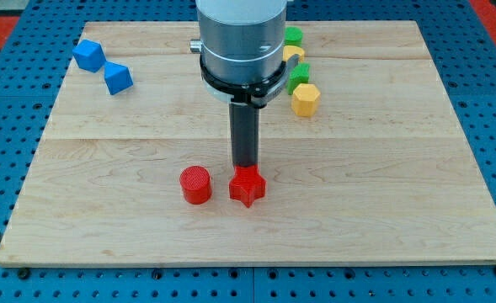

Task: Move the blue triangle to the left of the red circle

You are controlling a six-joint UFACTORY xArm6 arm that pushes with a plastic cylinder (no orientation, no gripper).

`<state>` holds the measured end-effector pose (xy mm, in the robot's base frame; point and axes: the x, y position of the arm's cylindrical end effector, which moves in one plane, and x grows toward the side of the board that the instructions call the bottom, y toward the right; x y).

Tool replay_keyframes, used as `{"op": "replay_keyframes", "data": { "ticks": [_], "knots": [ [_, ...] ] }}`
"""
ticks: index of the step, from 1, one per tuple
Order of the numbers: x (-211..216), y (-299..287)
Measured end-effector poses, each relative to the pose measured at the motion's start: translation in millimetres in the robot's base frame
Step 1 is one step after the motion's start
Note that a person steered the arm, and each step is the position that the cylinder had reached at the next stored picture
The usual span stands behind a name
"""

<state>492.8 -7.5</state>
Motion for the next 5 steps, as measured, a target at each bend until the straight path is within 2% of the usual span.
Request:
{"op": "replay_keyframes", "data": {
  "ticks": [1,3,4,5],
  "knots": [
    [-21.8,-17.5],
    [-139.8,-69.4],
    [-173.2,-123.4],
    [-184.6,-171.9]
  ]
}}
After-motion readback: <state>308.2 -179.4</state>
